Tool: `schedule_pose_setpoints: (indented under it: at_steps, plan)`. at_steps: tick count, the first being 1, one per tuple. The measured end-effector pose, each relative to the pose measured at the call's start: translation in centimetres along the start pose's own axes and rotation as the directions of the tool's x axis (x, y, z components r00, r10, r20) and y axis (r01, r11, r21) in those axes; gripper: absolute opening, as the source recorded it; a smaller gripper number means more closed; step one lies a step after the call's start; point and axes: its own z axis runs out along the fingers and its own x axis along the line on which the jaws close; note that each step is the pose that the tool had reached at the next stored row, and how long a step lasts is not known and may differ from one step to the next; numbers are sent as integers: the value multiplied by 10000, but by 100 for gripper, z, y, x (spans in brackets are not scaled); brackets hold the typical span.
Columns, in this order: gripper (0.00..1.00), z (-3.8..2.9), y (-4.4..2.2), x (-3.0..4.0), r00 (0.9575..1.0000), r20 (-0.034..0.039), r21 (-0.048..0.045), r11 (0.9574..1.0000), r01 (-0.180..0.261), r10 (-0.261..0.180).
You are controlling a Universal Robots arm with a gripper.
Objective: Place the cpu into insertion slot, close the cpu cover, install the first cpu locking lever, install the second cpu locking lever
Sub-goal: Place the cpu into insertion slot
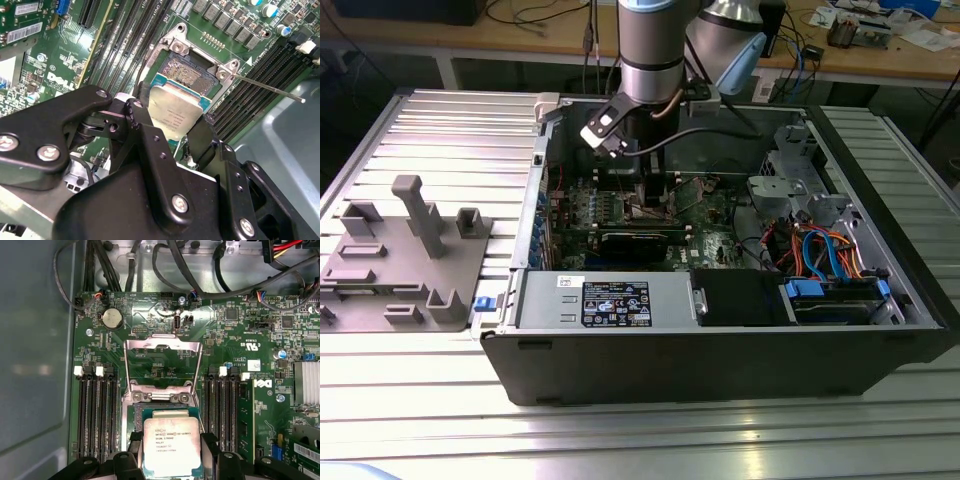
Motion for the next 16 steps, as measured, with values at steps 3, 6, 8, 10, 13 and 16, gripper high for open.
schedule_pose_setpoints:
  at_steps: [3,6,8,10,13,16]
  plan:
    - [55,17,-1,0,10000,1,0,10000,-10,10]
    - [55,29,-2,0,10000,1,0,10000,-10,10]
    - [55,38,-3,0,10000,1,0,10000,-10,10]
    - [55,48,-4,0,10000,1,0,10000,-11,11]
    - [55,68,-6,1,10000,0,0,10000,-11,11]
    - [55,84,-7,1,10000,0,-1,10000,-12,12]
